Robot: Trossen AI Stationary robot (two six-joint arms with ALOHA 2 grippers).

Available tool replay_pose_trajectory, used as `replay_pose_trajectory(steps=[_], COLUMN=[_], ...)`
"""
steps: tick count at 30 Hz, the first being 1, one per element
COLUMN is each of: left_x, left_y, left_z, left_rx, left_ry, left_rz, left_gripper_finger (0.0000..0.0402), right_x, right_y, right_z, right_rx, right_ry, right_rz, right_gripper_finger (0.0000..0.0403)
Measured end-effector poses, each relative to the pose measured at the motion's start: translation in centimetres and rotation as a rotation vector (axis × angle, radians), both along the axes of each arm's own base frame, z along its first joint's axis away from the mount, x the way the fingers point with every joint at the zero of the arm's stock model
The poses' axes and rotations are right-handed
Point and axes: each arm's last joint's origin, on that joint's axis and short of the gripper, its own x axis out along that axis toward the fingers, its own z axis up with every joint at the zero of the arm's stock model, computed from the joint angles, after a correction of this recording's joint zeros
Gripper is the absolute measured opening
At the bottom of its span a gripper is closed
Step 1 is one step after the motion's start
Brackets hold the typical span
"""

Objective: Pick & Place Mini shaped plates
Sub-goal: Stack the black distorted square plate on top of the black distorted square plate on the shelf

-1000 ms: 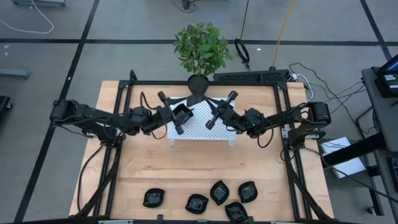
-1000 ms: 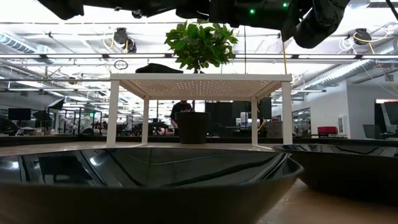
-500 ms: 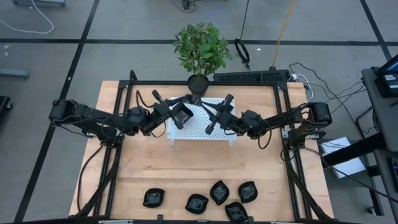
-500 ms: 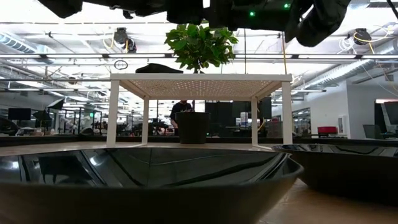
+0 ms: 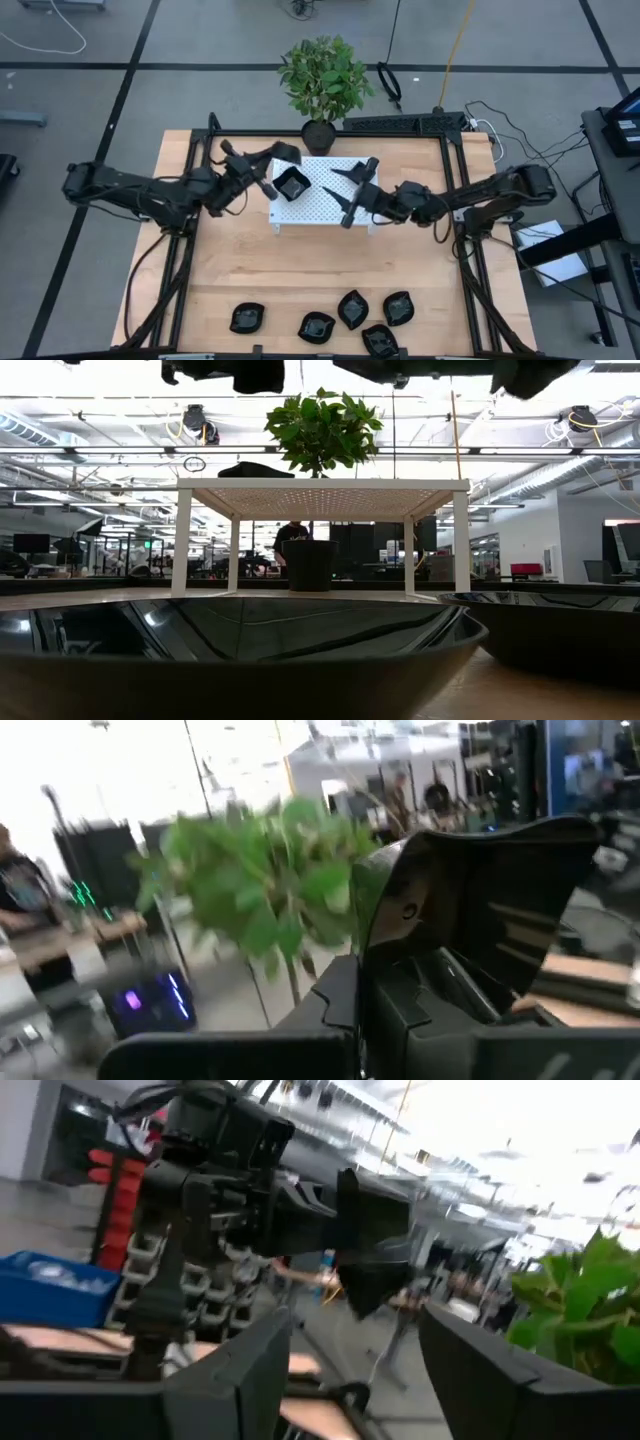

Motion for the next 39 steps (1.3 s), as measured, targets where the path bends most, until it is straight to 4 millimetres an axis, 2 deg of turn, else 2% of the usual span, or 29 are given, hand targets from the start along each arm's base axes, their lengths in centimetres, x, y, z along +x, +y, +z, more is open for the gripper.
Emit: replay_pose_trajectory(steps=[3,7,10,13,15,19,24,28,35,39], left_x=[-0.6,-1.1,-0.9,-0.6,-0.2,0.9,2.5,3.1,3.2,3.1], left_y=[0.2,1.1,2.1,3.4,4.4,5.9,7.2,8.0,8.5,8.5], left_z=[0.1,0.9,2.1,2.7,2.6,1.0,-1.0,-2.0,-2.3,-2.2], left_rx=[-0.106,-0.292,-0.460,-0.553,-0.626,-0.758,-0.823,-0.853,-0.869,-0.877], left_ry=[0.070,0.281,0.373,0.484,0.541,0.627,0.689,0.714,0.716,0.705], left_rz=[-0.012,-0.051,-0.111,-0.147,-0.179,-0.255,-0.255,-0.221,-0.209,-0.205], left_gripper_finger=[0.0003,0.0003,0.0003,0.0002,0.0002,0.0002,0.0003,0.0003,0.0005,0.0023], right_x=[-0.7,-1.3,-1.5,-1.5,-1.6,-1.8,-1.9,-1.9,-1.9,-1.9], right_y=[-0.5,-1.0,-1.1,-1.0,-1.0,-1.0,-1.0,-1.0,-1.0,-1.0], right_z=[0.4,0.6,0.8,0.8,0.8,1.2,1.2,1.2,1.1,1.2], right_rx=[0.053,0.089,0.089,0.085,0.067,0.051,0.053,0.063,0.062,0.062], right_ry=[0.055,0.114,0.114,0.116,0.121,0.119,0.120,0.122,0.132,0.131], right_rz=[0.003,-0.008,-0.010,-0.010,-0.014,-0.014,-0.014,-0.012,-0.013,-0.013], right_gripper_finger=[0.0214,0.0210,0.0204,0.0200,0.0199,0.0199,0.0199,0.0199,0.0199,0.0199])
